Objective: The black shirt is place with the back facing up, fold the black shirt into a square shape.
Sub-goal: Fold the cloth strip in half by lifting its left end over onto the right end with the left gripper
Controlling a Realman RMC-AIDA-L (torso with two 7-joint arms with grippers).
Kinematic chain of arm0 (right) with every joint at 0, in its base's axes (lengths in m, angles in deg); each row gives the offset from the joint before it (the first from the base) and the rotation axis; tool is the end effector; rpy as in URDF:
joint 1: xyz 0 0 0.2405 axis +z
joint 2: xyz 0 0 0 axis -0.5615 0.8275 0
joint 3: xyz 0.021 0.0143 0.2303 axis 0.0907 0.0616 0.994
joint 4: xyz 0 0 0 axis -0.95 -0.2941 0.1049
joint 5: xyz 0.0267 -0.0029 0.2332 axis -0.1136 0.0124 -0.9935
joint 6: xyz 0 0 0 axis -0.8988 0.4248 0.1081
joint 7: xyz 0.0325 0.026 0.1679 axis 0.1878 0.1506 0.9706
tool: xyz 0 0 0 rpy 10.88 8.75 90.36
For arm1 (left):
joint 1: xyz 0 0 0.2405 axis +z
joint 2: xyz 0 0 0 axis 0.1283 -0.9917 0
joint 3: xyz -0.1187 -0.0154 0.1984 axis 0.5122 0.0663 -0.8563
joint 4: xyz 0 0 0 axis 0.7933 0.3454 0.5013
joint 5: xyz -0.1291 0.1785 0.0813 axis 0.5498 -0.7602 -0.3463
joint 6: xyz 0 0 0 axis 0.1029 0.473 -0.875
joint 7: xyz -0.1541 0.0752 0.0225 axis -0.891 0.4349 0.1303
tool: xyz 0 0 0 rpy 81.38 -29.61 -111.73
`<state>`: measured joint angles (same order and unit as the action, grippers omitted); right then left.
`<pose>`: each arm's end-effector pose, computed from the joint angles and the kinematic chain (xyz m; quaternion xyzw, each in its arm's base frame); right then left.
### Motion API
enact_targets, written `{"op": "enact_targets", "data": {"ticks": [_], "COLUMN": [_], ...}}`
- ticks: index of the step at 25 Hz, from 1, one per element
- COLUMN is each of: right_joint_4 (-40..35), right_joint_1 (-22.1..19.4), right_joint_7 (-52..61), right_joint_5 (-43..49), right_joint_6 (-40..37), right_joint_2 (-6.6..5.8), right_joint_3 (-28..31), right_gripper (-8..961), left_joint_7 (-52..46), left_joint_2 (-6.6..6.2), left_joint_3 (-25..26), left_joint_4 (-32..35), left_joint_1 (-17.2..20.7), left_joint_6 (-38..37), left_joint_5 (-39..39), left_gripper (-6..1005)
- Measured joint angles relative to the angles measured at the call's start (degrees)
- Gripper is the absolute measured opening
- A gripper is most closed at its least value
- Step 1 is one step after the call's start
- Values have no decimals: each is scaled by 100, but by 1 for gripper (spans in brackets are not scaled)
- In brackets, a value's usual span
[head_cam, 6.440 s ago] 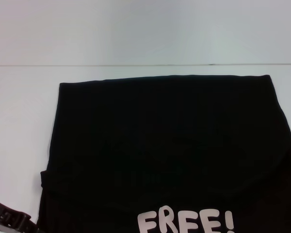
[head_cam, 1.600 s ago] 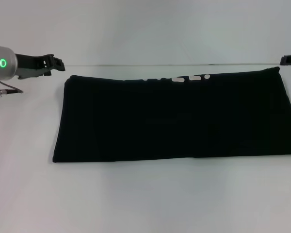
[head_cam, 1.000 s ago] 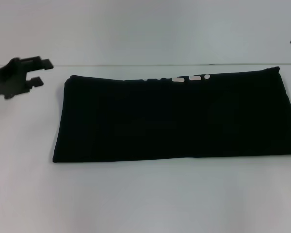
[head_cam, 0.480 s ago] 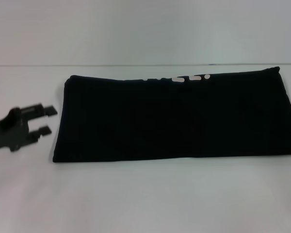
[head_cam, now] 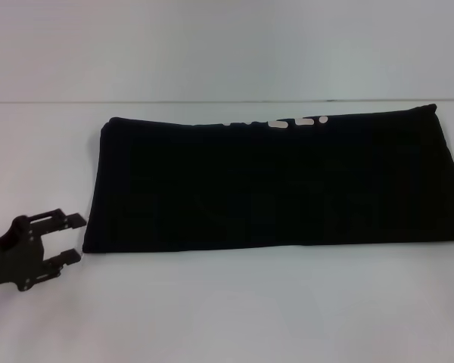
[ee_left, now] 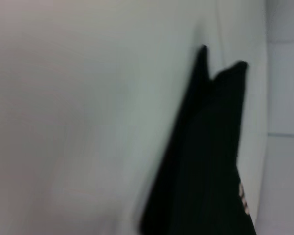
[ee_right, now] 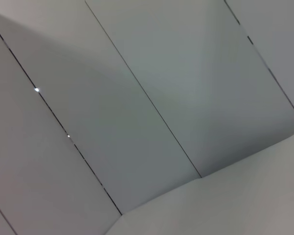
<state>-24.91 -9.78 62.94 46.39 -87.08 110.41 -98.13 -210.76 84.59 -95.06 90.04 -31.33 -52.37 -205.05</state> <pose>0.3166 0.3750 0.0780 -0.7111 0.4083 0.4506 0.3531 -0.3562 0.3192 0.0242 -0.4727 -0.8169 -0.3199 0.0831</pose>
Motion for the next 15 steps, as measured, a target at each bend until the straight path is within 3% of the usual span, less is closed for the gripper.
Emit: {"op": "enact_targets", "data": {"ticks": [4, 15], "right_joint_4": [26, 50], "right_joint_1": [12, 33], "right_joint_7": [-30, -63], "right_joint_5": [-3, -19], "right_joint_6": [31, 44], "right_joint_2": [-2, 9], "right_joint_3": [4, 13], "right_gripper": [789, 788], "left_joint_7": [-177, -296], "left_joint_2": [71, 106], "left_joint_3": [4, 10], "left_joint_4": [-46, -261], "left_joint_1": [74, -6], "left_joint_6": [289, 638], "left_joint_5": [17, 42], "left_gripper": [659, 659]}}
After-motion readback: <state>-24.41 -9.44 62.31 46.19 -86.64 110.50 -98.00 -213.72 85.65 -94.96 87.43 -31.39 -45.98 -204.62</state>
